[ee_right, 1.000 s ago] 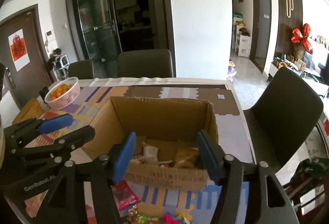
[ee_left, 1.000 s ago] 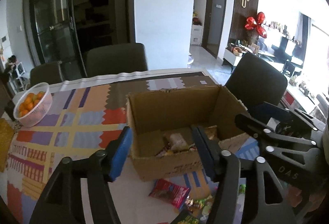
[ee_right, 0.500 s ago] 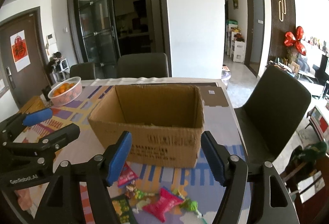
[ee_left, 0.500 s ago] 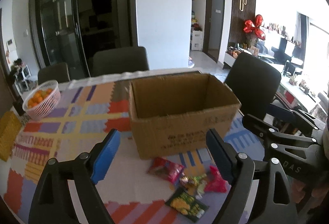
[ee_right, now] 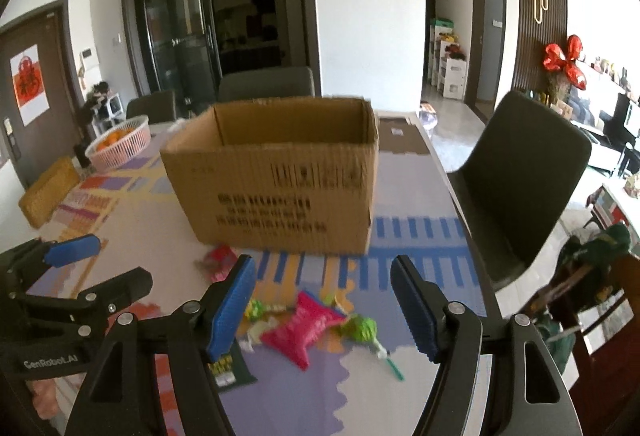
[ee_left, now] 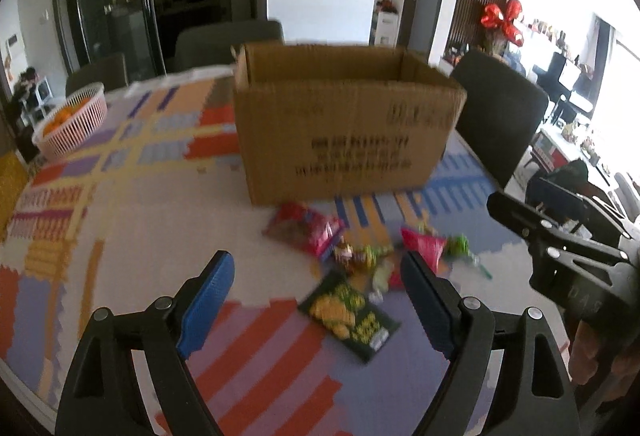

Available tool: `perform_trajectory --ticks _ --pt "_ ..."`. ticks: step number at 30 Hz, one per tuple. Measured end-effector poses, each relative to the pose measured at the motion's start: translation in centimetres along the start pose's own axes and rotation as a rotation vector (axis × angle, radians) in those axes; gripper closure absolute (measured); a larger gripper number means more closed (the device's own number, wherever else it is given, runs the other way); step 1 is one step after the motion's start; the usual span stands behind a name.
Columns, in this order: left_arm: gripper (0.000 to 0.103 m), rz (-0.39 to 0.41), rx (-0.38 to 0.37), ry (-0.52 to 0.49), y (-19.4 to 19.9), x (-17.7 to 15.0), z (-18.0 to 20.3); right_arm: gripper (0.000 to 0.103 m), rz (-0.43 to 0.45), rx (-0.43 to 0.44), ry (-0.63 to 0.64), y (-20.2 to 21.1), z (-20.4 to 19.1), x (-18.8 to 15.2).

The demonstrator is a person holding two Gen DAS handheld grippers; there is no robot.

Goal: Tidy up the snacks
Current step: 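Withdraw both tools from the box back toward the remaining snacks, then grasp the green cracker pack with the left tool while the right tool grasps the green lollipop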

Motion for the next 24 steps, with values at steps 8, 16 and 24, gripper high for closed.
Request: perform_trajectory --ticks 8,16,24 --pt "0.018 -0.091 0.021 0.018 -1.9 -2.8 0.4 0.033 -0.077 -0.002 0.006 -1.2 0.3 -3.3" --pt "0.018 -0.204 0.03 0.111 -4.7 -4.3 0.7 0.033 -0.151 0.0 -0.005 -2.9 1.5 -5.8" --pt "0.019 -0.267 0.113 0.22 -7.7 -5.3 0.6 0.033 -0.224 0.017 0.014 -5.7 2.5 -7.4"
Point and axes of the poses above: each gripper's, at about its wrist camera, not at the fingertips, and y roughly against the way its jaws point, z to its right, x to its top, the point moved 2 cm from there along -y, roughly the way its jaws point, and after that the axes turned 15 degrees about y, right-handed, at the moved point
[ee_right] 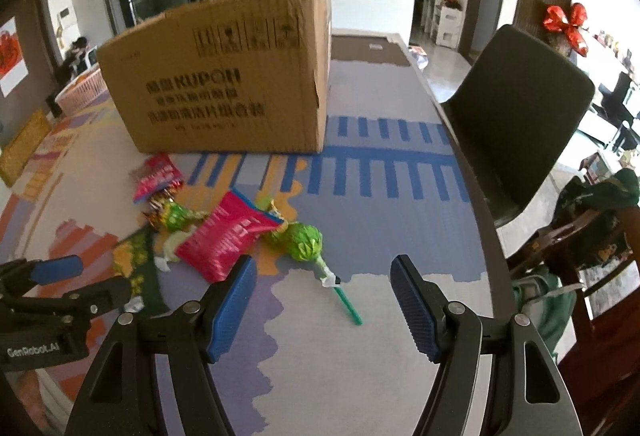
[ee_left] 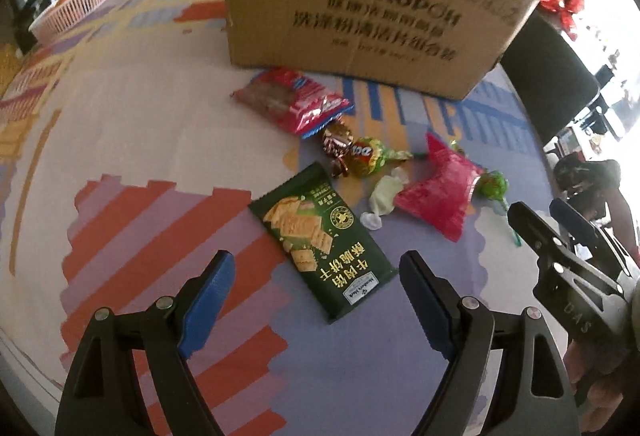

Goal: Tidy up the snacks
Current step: 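Grasp the green cracker pack with the left tool while the right tool grasps the green lollipop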

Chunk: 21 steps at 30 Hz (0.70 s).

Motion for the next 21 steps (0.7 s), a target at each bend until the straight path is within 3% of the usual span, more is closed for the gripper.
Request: perform_trajectory --ticks 5,14,19,21 --pt "0.019 0.01 0.037 0.018 -0.9 0.5 0.4 0.034 -0.032 0.015 0.042 -1.9 0.1 -0.1" --pt "0.022 -0.001 0.074 0.04 -2.5 1.0 0.2 0.049 -0.07 0.06 0.083 -4.8 -0.2 0.7" --pt "0.045 0.022 0.089 0.008 -2.1 0.9 0.2 0.059 -0.066 0.066 0.078 -5.3 -0.4 0.9" --pt "0.054 0.027 0.079 0.001 -2.0 1.0 -0.1 0.069 -0.063 0.069 0.071 -5.4 -0.4 1.0"
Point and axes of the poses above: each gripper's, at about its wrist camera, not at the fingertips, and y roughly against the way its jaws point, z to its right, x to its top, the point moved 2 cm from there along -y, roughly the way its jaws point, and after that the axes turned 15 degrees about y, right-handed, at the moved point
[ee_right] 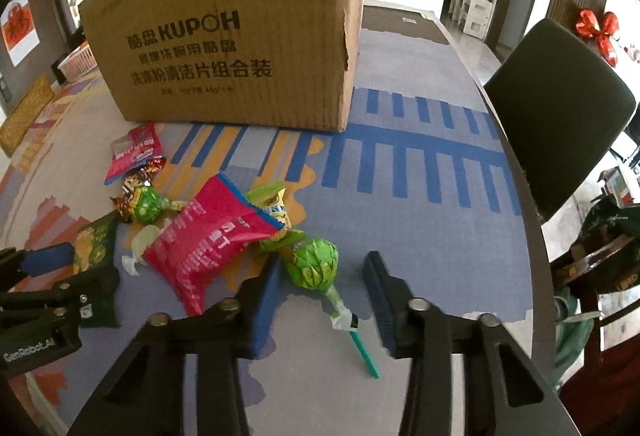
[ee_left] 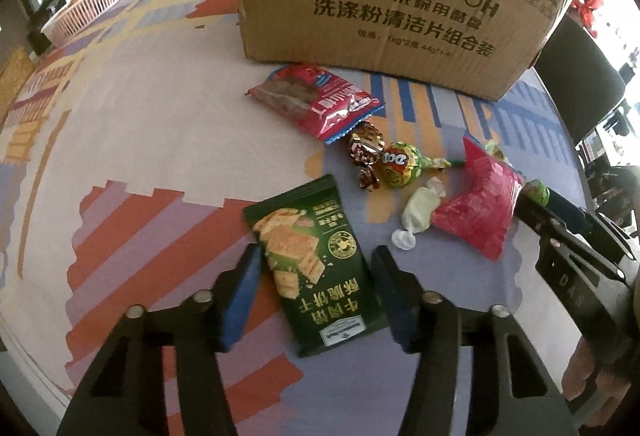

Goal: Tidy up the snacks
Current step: 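Grasp the green cracker pack with the left tool while the right tool grasps the green lollipop, then lift both held snacks and carry them over the box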

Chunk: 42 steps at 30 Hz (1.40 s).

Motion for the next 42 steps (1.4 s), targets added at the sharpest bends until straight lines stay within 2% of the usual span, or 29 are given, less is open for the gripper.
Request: perform_trajectory --ticks 2,8,16,22,23,24,26,28,29,30,39,40,42 --pt "0.058 0.004 -0.012 0.001 0.2 0.1 -0.3 0.076 0.001 -0.004 -0.003 0.1 -0.1 0.0" --pt "0.061 -0.004 -0.064 -0.01 0.6 0.0 -1.3 0.076 0.005 -0.009 -0.004 1.0 -1.1 -0.4" --pt "0.063 -0.007 -0.114 -0.039 1.2 -0.7 -1.2 0.076 0.064 -0.016 -0.056 4.5 -1.9 -0.7" --pt "0.077 0.031 -0.143 -0.057 2.2 -0.7 -1.1 0.076 0.099 0.005 -0.048 6.4 -3.0 -0.6" --pt "0.091 0.042 -0.141 -0.066 2.4 -0.7 -1.0 0.076 0.102 0.007 -0.044 6.6 -3.2 -0.5" --pt "0.092 0.041 -0.143 -0.085 2.4 -0.7 -0.8 0.076 0.107 0.011 -0.041 6.7 -3.4 -0.5" --pt "0.086 0.033 -0.151 -0.088 2.4 -0.8 -0.7 0.076 0.11 0.02 -0.033 6.8 -3.8 -0.3" --pt "0.071 0.027 -0.143 -0.101 2.3 -1.0 -0.5 0.076 0.11 0.027 -0.034 6.9 -4.0 -0.3" --pt "0.059 0.027 -0.137 -0.107 2.2 -1.2 -0.4 0.076 0.108 0.034 -0.034 6.8 -4.2 -0.4" --pt "0.055 0.027 -0.133 -0.117 2.2 -1.4 -0.2 0.076 0.105 0.038 -0.037 6.8 -4.3 -0.5" --pt "0.05 0.018 -0.09 -0.193 0.9 -2.7 1.6 0.076 0.072 0.062 -0.063 6.2 -4.5 -1.9" --pt "0.051 0.023 -0.081 -0.199 0.8 -2.7 1.7 0.076 0.067 0.063 -0.066 6.1 -4.5 -2.0" --pt "0.058 0.037 -0.073 -0.21 0.9 -2.7 1.8 0.076 0.064 0.07 -0.07 6.0 -4.6 -2.1"
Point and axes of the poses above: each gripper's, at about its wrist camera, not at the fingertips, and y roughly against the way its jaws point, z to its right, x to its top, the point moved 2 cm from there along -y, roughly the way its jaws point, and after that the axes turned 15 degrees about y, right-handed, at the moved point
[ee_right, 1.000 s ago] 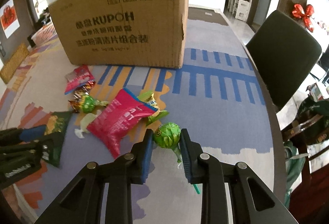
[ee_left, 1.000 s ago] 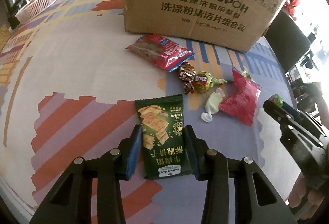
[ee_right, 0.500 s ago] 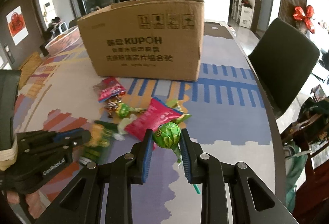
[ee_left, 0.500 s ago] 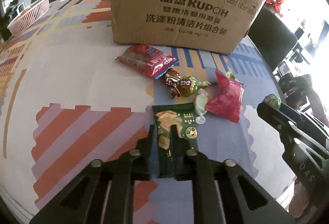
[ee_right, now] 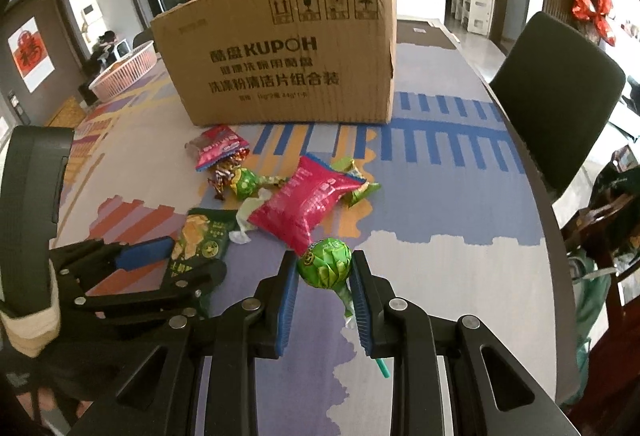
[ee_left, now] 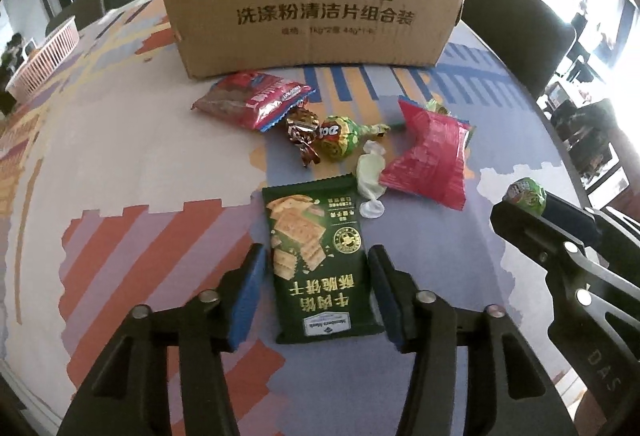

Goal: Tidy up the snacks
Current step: 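Lift both held snacks and carry them over the box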

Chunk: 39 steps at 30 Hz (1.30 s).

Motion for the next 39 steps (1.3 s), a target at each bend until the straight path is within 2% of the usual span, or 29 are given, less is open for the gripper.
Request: perform_trajectory --ticks 5,20,39 --pt "0.059 0.0 -0.035 0.037 0.5 0.2 -0.9 0.076 0.005 0.005 0.01 0.1 -0.5 0.1" --pt "0.059 0.12 -0.15 0.025 6.2 3.0 -1.7 0.076 0.082 -0.001 0.026 2.2 -1.0 2.6" --pt "0.059 0.372 -0.169 -0.041 13.1 12.2 -1.4 0.076 0.294 -0.043 0.025 6.1 0.2 12.5"
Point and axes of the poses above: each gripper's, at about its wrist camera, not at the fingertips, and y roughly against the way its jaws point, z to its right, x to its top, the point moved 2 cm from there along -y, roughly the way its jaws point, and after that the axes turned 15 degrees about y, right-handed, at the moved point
